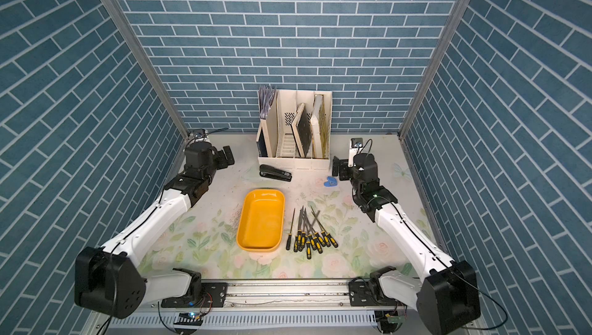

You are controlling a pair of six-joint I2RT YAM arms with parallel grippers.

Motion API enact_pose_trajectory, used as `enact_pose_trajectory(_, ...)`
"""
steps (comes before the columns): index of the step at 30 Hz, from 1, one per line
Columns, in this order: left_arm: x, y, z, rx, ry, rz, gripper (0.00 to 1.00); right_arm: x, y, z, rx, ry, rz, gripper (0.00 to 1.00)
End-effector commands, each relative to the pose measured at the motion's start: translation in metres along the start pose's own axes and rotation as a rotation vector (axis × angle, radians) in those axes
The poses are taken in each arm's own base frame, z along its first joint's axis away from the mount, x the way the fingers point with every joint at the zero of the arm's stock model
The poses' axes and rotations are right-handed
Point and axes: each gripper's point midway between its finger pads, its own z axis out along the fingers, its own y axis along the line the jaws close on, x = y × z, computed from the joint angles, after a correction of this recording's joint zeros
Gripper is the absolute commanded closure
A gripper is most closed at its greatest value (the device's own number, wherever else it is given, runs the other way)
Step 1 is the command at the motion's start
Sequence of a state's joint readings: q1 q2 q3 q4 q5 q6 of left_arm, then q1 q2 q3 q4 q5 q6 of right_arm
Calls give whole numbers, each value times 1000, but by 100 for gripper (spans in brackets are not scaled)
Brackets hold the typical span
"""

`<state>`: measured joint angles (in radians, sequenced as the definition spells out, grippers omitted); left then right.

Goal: Put the file tool into the storage box
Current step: Pick up the file tool from the center of the board.

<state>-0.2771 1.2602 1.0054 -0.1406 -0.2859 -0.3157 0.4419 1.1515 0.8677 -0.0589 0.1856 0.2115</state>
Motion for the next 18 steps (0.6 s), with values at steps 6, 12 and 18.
enact_pose_trajectory(6,123,-39,-72,137,435,-109,0,182,66,-58,-91,614,109,10)
enact_pose_trajectory(12,146,-55,-93,194,480,-136,0,229,105,-91,-142,775,25,25)
enact_pose_trajectory(18,156,-53,-98,197,498,-130,0,260,121,-113,-162,868,4,42)
